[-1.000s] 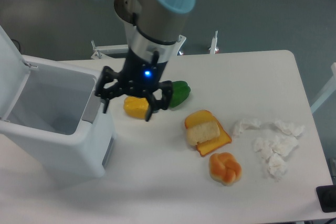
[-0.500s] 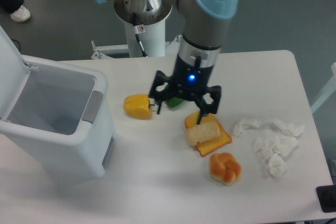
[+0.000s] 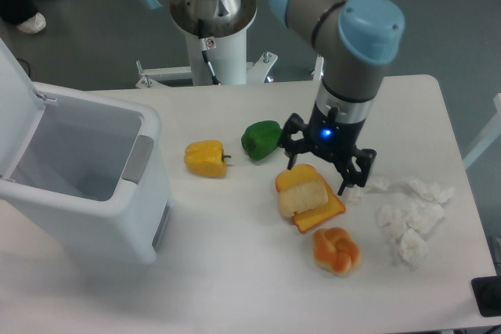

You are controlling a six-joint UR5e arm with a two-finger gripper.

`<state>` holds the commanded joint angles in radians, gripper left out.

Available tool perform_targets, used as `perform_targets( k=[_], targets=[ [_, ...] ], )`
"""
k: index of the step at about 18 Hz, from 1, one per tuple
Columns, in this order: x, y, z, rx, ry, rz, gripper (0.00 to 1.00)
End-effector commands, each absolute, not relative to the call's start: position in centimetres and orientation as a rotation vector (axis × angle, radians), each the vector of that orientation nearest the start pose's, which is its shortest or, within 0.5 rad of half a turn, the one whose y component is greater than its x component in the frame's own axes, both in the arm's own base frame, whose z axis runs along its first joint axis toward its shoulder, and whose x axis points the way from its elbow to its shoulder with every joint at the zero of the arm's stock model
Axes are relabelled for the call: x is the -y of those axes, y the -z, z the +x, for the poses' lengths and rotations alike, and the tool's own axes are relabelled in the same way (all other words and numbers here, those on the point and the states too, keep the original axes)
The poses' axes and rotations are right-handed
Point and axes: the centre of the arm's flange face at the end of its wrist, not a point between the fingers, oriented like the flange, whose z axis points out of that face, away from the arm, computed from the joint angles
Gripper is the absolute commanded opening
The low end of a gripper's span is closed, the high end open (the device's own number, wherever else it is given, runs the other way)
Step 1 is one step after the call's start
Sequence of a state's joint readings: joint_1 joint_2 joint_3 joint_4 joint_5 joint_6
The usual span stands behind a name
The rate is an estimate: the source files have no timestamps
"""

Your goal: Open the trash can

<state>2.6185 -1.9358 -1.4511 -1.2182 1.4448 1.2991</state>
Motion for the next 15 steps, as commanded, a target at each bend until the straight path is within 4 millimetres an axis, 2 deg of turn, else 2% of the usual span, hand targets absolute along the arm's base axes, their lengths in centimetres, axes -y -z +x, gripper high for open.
perform_targets(
  k=[3,8,15],
  targets=[
    [-44.5,-36.2,-49.8,-0.389,-0.092,-2.968,1.00],
    [-44.1,-34.2,-51.4,-0.548,-0.092,-2.995,1.00],
    [-44.3,-33.6,-51.5,-0.553,-0.081,-2.996,1.00]
  ],
)
